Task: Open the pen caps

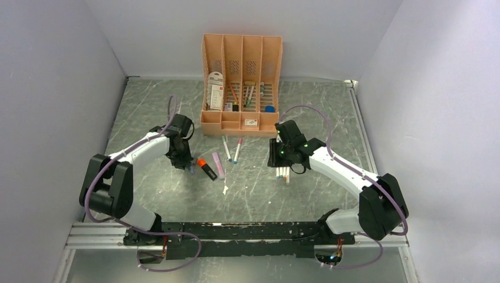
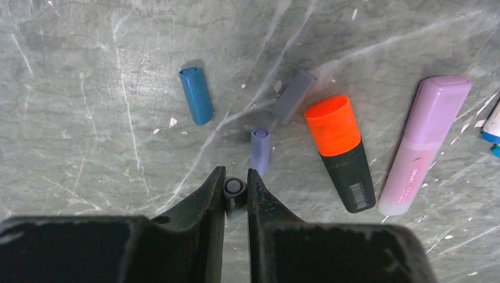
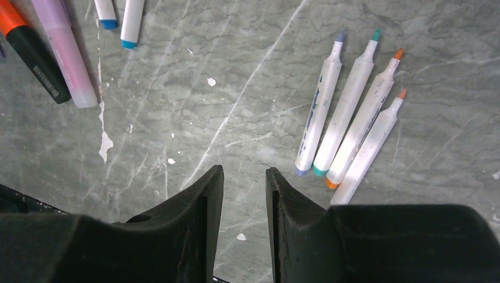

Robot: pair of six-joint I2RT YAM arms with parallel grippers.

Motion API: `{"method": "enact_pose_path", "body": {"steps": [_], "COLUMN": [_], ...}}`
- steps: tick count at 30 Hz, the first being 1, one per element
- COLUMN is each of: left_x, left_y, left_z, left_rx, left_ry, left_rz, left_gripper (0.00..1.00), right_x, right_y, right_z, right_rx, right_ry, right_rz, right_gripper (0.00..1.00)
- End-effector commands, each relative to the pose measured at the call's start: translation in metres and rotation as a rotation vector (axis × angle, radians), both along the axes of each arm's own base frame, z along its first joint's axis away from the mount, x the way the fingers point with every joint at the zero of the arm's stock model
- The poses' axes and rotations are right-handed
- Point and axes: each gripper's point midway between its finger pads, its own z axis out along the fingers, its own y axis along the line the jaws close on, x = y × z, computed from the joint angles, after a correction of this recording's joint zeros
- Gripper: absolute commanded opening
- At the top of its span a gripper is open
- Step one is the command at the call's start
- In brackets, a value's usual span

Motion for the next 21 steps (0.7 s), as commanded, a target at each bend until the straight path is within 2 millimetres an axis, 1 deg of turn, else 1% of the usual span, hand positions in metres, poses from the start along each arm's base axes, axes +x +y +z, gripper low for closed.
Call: {"method": "enact_pose_path", "body": {"steps": [1, 2, 4, 6, 9, 11, 12, 14, 15, 17, 18, 19, 20, 21], "left_x": [0.001, 0.0, 0.0, 0.0, 0.0, -0.001, 0.0, 0.004, 0.007, 0.012, 0.013, 0.014, 0.014, 0.013], "left_y": [0.001, 0.0, -0.002, -0.003, -0.004, -0.004, -0.006, -0.012, -0.016, -0.027, -0.031, -0.035, -0.039, -0.041], "left_z": [-0.002, -0.004, -0.004, -0.003, 0.001, 0.005, 0.011, 0.029, 0.041, 0.069, 0.084, 0.097, 0.111, 0.122], "left_rx": [-0.004, -0.01, -0.018, -0.025, -0.03, -0.036, -0.045, -0.083, -0.11, -0.175, -0.206, -0.23, -0.26, -0.28], "left_ry": [0.014, 0.02, 0.024, 0.022, 0.016, 0.015, 0.003, -0.036, -0.067, -0.142, -0.185, -0.221, -0.26, -0.29], "left_rz": [0.002, 0.002, 0.0, -0.001, -0.002, -0.001, -0.003, -0.014, -0.028, -0.071, -0.095, -0.115, -0.14, -0.155], "left_gripper": [0.18, 0.22, 0.34, 0.41, 0.48, 0.5, 0.51, 0.58, 0.63, 0.77, 0.83, 0.9, 0.99, 1.0], "right_x": [0.002, 0.002, 0.002, 0.002, 0.0, -0.001, -0.002, -0.001, -0.001, 0.002, 0.004, 0.006, 0.009, 0.014], "right_y": [0.006, 0.007, 0.008, 0.008, 0.01, 0.012, 0.013, 0.016, 0.018, 0.023, 0.027, 0.03, 0.034, 0.041], "right_z": [0.006, 0.006, 0.007, 0.006, 0.004, 0.001, 0.001, 0.002, 0.003, 0.003, 0.003, 0.002, 0.002, 0.006], "right_rx": [0.024, 0.026, 0.027, 0.027, 0.037, 0.039, 0.038, 0.041, 0.043, 0.041, 0.039, 0.033, 0.026, 0.022], "right_ry": [-0.023, -0.021, -0.023, -0.02, -0.014, -0.008, -0.007, -0.011, -0.012, -0.01, -0.01, -0.007, -0.008, -0.019], "right_rz": [0.033, 0.037, 0.042, 0.046, 0.051, 0.052, 0.053, 0.054, 0.056, 0.06, 0.067, 0.074, 0.08, 0.087], "right_gripper": [0.33, 0.33, 0.34, 0.34, 0.35, 0.35, 0.35, 0.36, 0.37, 0.38, 0.41, 0.46, 0.54, 0.66]}}
